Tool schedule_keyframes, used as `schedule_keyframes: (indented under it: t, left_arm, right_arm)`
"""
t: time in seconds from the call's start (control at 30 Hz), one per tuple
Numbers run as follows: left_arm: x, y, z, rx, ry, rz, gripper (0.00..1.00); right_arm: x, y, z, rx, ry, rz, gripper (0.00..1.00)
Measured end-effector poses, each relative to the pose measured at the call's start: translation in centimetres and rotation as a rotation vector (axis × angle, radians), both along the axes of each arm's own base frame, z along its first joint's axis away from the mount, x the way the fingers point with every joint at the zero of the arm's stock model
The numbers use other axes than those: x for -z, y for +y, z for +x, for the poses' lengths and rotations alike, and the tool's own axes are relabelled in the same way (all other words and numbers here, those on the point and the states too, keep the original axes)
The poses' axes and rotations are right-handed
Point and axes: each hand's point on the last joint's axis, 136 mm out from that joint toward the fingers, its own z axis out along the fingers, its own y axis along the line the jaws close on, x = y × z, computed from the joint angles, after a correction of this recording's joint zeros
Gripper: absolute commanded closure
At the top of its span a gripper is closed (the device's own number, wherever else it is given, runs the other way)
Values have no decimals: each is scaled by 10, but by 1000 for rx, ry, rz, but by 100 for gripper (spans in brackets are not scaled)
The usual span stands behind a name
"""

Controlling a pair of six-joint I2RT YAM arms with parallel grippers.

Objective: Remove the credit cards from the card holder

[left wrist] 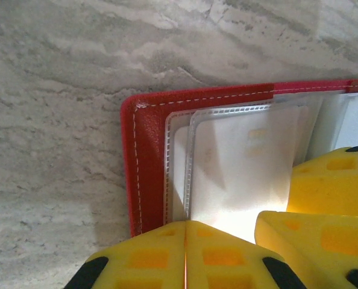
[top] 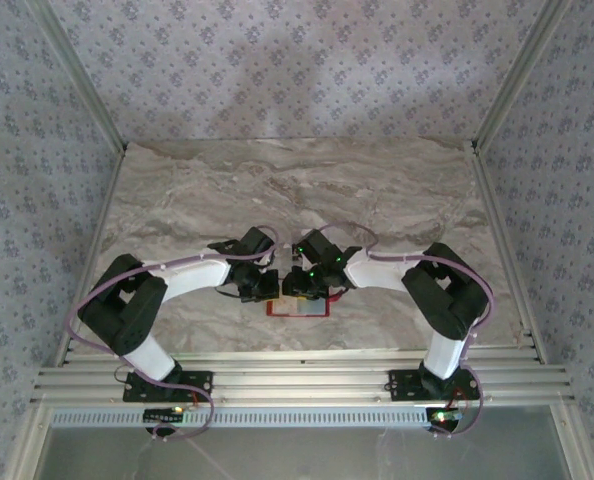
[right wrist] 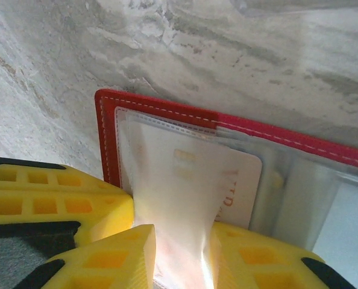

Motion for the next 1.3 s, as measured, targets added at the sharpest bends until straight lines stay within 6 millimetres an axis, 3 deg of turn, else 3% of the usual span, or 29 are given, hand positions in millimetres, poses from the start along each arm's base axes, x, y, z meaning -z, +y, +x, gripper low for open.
schedule_keyframes:
  t: [0.3, 0.67, 1.03, 1.3]
  left_arm:
    - [0, 0, 0, 0, -3, -2, 89]
    - [0, 0, 0, -1, -7, -5, 89]
    - [-2, 1, -1, 0, 0, 1, 90]
    - [-16, -9, 6, 19, -29, -20, 91]
  right_arm:
    - [0, -3, 0, -1, -11, -57, 69]
    - [3, -25, -2, -28, -47, -241, 69]
    - [-27, -22, 3, -5, -93, -120, 69]
    - [-21, -25, 2, 5, -58, -93, 69]
